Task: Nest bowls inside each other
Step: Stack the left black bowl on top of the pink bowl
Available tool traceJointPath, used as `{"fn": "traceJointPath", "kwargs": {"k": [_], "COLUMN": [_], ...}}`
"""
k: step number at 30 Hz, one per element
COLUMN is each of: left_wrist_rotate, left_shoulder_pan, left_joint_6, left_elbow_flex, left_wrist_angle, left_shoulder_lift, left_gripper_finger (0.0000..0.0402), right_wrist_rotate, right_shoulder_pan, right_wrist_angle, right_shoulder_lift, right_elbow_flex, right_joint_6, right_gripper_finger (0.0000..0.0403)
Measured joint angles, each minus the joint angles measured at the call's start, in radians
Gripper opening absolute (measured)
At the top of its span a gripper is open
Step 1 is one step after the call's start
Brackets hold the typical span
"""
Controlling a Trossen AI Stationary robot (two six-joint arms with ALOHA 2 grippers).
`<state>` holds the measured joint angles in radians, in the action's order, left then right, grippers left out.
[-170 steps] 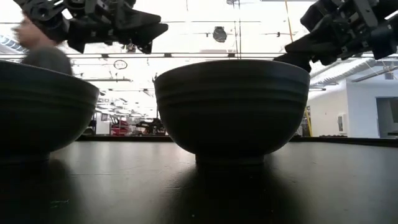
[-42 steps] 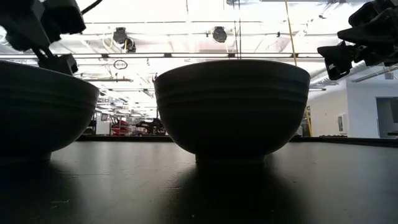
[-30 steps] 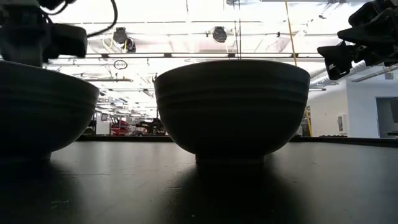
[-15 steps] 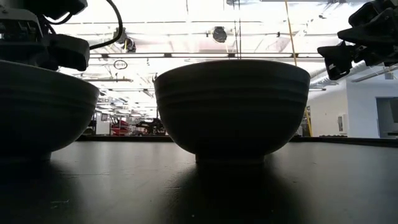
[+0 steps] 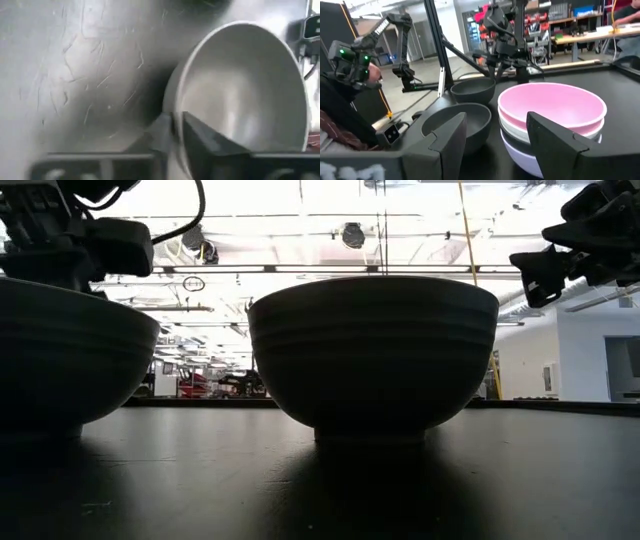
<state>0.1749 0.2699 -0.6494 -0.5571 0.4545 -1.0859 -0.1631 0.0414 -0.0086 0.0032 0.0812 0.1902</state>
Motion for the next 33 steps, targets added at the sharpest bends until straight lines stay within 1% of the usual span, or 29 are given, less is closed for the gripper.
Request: {"fn": "traceJointPath", "kwargs": {"k": [1, 2, 7, 12, 15, 20, 23, 27, 31, 33], "left_wrist_rotate": [-0.001, -0.003, 0.004, -0.034, -0.055, -0.048, -0.047, -0.050, -0.067, -0.033], "left_shoulder_pan": [0.000, 0.000, 0.000, 0.000, -0.004, -0.034, -0.052, -0.092, -0.179, -0.236], "left_joint_6": [0.001, 0.005, 0.009, 0.015, 0.038, 0.114, 0.175, 0.297, 0.395, 0.433], "left_elbow_flex": [0.000, 0.000, 0.000, 0.000, 0.000, -0.012, -0.054, -0.145, -0.244, -0.301], "left_wrist_angle": [-0.002, 0.001, 0.012, 0.002, -0.040, -0.137, -0.147, -0.144, -0.146, -0.119], "left_shoulder_lift": [0.000, 0.000, 0.000, 0.000, 0.000, 0.000, 0.000, 0.000, -0.022, -0.053], "left_gripper_finger": [0.0027, 0.0015, 0.0007, 0.0005, 0.0004, 0.0003, 0.0003, 0.0003, 0.0003, 0.0002], "right_wrist_rotate": [0.000, 0.001, 0.001, 0.001, 0.001, 0.001, 0.000, 0.000, 0.000, 0.000], "right_shoulder_pan": [0.000, 0.000, 0.000, 0.000, 0.000, 0.000, 0.000, 0.000, 0.000, 0.000], "right_wrist_angle": [0.007, 0.012, 0.037, 0.037, 0.037, 0.037, 0.037, 0.037, 0.043, 0.043], "right_shoulder_lift": [0.000, 0.000, 0.000, 0.000, 0.000, 0.000, 0.000, 0.000, 0.000, 0.000], "right_elbow_flex": [-0.007, -0.014, -0.032, -0.033, -0.034, -0.034, -0.034, -0.035, -0.035, -0.036], "right_joint_6": [0.000, 0.000, 0.006, 0.005, 0.004, 0.004, 0.006, 0.004, 0.000, 0.000], "right_gripper_finger": [0.0199, 0.0199, 0.0199, 0.0199, 0.0199, 0.0199, 0.0199, 0.0199, 0.0199, 0.0199]}}
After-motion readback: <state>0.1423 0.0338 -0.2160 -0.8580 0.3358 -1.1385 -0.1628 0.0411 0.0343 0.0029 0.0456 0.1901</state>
